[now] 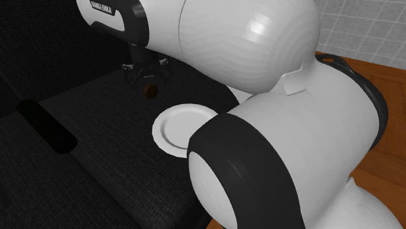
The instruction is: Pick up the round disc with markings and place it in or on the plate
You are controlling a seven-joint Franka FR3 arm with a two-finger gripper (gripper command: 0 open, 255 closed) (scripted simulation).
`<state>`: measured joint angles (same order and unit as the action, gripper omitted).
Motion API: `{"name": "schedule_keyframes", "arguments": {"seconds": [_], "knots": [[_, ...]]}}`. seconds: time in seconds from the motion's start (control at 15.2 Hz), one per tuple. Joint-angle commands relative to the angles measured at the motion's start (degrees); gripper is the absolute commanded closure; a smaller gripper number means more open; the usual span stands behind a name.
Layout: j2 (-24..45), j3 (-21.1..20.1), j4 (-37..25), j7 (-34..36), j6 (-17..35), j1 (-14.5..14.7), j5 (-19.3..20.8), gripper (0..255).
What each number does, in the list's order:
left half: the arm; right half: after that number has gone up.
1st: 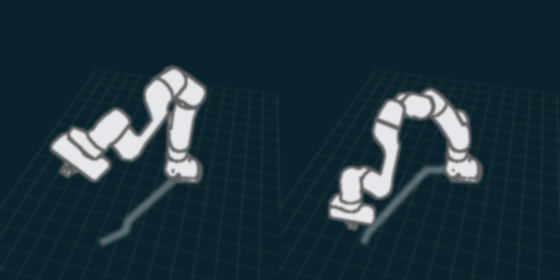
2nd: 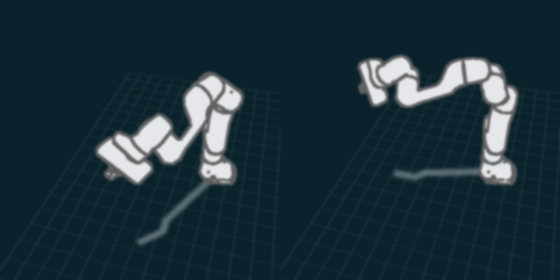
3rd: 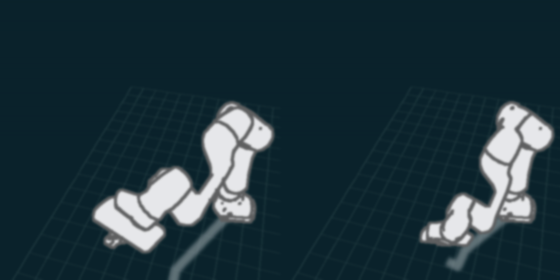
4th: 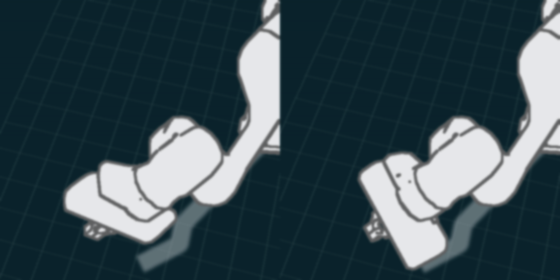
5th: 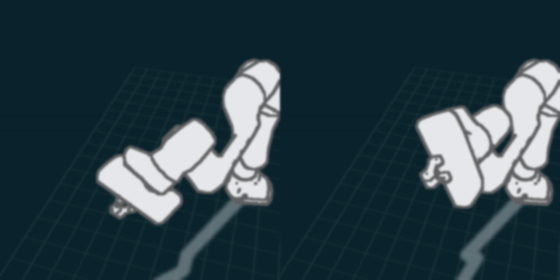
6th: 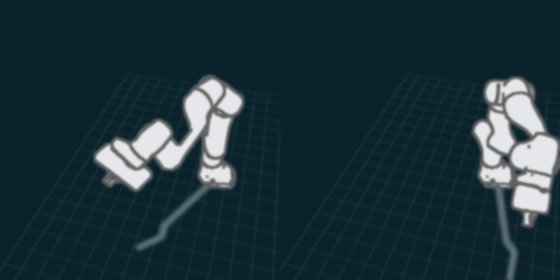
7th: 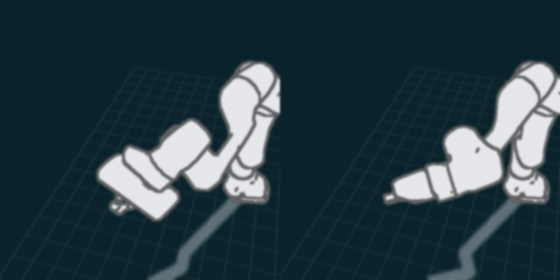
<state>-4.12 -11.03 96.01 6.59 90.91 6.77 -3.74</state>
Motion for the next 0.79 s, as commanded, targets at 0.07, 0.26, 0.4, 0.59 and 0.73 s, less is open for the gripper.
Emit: {"name": "schedule_keyframes", "arguments": {"seconds": [0.07, 0.26, 0.4, 0.59, 0.73], "knots": [[0.0, 0.0, 0.1, 0.0, 0.1, 0.0, 0.0, 0], [0.0, 0.0, 0.0, 0.0, 0.0, 0.0, 0.0, 255], [0.0, 0.0, 0.0, 0.0, 0.0, 0.0, 0.0, 255], [0.0, 0.0, 0.0, 0.0, 0.0, 0.0, 0.0, 255], [0.0, 0.0, 0.0, 0.0, 0.0, 0.0, 0.0, 255]]}}
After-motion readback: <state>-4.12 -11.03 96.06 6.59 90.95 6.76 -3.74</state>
